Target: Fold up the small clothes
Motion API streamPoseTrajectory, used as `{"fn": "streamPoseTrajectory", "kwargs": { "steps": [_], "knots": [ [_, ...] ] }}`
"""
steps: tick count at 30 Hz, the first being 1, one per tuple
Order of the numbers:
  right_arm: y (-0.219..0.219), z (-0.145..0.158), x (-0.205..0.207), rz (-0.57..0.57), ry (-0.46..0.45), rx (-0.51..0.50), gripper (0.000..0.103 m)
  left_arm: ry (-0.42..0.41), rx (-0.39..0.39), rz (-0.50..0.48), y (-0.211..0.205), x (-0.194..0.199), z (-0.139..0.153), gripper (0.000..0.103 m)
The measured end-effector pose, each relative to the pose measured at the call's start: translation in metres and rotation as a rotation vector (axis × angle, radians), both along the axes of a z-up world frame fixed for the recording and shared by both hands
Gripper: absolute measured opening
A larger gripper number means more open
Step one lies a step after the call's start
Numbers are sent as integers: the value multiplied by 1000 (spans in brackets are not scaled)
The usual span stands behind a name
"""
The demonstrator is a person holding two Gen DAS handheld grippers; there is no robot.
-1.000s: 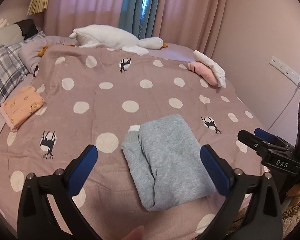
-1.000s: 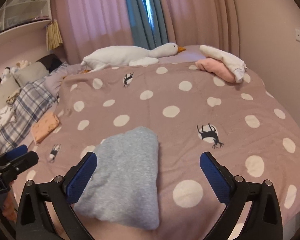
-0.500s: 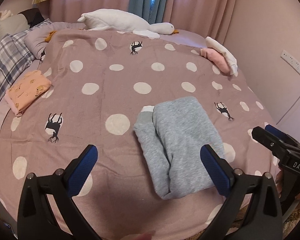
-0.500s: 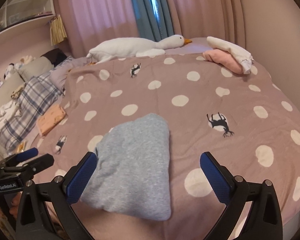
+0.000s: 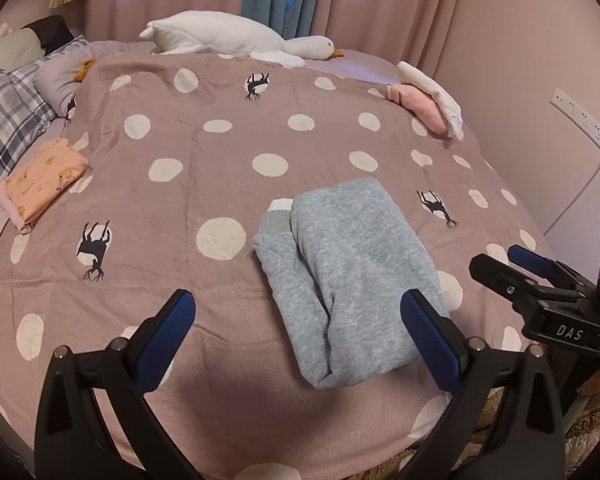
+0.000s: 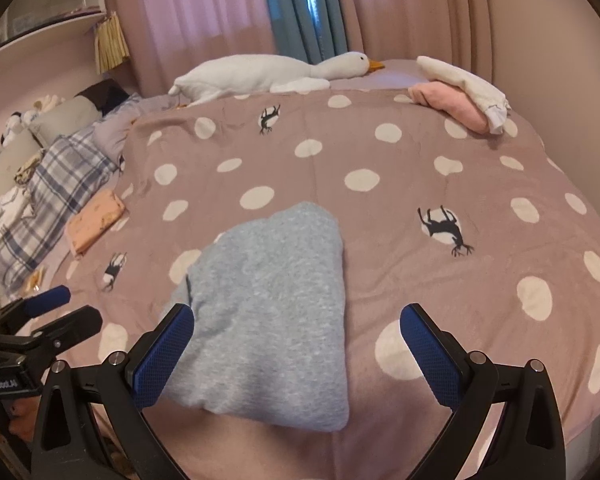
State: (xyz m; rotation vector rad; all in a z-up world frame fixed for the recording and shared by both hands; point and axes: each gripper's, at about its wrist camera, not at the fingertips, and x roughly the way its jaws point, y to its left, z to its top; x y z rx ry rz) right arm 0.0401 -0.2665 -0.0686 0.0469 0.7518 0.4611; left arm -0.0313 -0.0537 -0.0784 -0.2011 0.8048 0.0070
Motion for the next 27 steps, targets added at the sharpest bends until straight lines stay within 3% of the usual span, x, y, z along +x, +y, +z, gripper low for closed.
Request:
{"fn": "streamPoseTrajectory", "kwargs": {
  "steps": [27],
  "knots": [
    [0,1,0,-2,7,-9,102,13,-11,-21,0,1,-5,103]
  ]
}}
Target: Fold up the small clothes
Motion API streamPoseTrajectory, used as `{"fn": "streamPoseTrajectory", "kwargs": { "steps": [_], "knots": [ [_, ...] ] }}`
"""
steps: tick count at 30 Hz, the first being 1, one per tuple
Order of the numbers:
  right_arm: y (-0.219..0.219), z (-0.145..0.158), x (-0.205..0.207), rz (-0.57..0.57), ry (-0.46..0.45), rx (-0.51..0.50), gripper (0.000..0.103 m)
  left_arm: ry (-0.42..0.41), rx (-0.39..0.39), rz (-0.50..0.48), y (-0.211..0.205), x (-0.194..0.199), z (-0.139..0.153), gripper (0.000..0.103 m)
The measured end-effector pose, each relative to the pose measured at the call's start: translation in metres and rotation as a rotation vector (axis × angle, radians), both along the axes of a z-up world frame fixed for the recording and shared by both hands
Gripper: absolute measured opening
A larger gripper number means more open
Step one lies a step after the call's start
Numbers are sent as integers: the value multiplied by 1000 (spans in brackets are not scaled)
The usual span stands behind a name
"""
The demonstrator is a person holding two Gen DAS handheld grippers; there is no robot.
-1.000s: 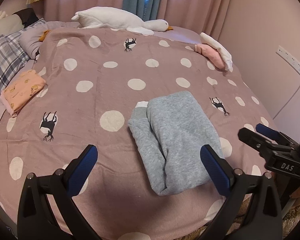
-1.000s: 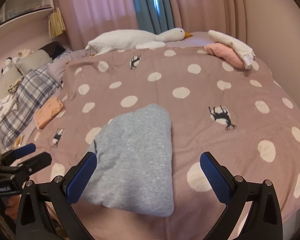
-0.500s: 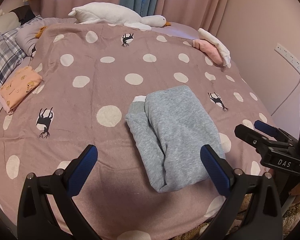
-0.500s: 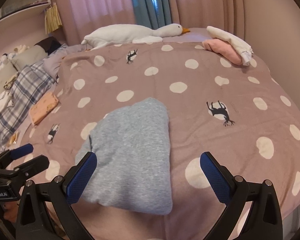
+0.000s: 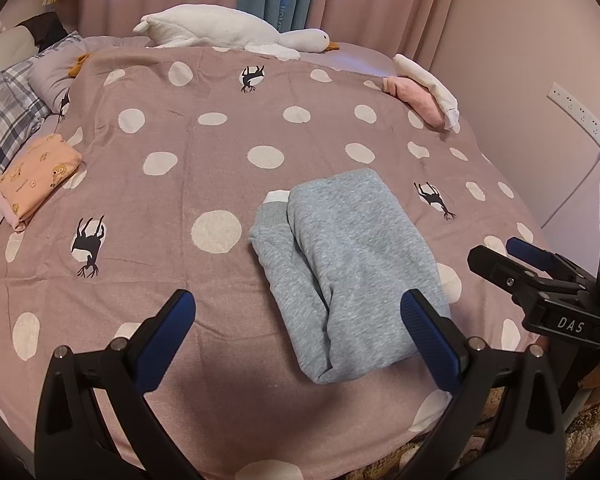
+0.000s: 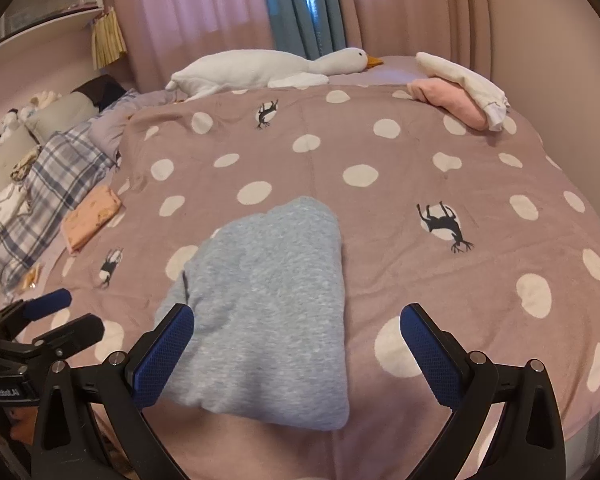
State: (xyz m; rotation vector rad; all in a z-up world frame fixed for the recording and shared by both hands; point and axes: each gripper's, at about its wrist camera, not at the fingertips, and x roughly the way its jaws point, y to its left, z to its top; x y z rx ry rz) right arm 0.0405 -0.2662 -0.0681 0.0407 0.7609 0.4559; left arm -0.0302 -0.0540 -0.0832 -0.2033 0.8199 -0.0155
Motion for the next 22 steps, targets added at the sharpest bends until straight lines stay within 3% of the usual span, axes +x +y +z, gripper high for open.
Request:
{"fn": "streamPoseTrajectory", "kwargs": {
  "steps": [22],
  "knots": [
    [0,-3,-1,3,10,11,102,-3,8,-24,-2,0,3,103]
  ]
}}
